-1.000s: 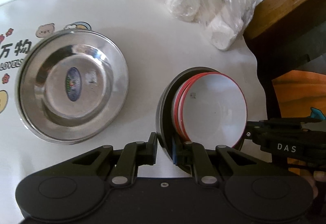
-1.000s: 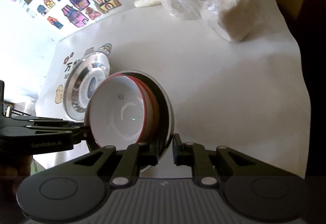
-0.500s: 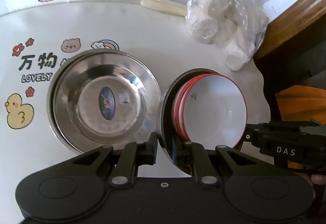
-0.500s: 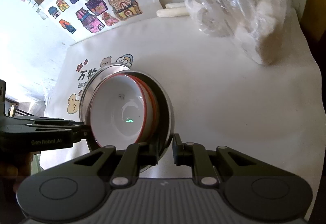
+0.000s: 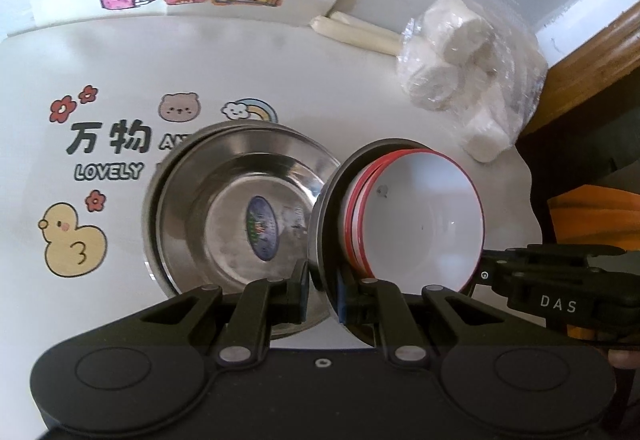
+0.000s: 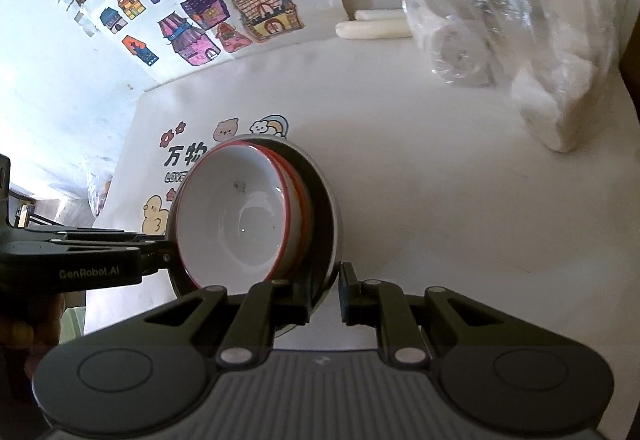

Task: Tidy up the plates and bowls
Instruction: 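Lift the steel bowl stack with both grippers and carry it over the steel plates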

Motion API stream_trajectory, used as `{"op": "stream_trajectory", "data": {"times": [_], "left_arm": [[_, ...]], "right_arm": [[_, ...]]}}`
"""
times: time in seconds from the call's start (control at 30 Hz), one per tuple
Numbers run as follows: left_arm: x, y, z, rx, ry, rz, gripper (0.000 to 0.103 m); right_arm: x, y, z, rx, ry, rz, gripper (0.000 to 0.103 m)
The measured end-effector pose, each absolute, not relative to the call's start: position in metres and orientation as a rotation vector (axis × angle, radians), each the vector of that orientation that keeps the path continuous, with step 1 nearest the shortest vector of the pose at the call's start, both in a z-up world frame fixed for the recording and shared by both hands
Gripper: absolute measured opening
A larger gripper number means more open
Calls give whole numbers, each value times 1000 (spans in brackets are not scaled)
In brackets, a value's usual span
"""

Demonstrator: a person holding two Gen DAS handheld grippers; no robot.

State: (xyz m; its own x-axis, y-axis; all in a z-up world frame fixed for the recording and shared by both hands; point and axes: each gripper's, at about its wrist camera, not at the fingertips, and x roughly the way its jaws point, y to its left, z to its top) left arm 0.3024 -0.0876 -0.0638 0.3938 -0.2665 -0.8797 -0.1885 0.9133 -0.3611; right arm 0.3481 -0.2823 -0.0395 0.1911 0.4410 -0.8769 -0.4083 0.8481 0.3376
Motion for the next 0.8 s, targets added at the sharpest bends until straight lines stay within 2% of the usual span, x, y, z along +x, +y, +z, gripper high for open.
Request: {"op": "stream_trajectory", "data": {"times": [0.8], "left_arm": [[307,-30,-75,-479,1195,-5,13]], "right_arm": [[364,-224,-58,5,1272,626,15]]}}
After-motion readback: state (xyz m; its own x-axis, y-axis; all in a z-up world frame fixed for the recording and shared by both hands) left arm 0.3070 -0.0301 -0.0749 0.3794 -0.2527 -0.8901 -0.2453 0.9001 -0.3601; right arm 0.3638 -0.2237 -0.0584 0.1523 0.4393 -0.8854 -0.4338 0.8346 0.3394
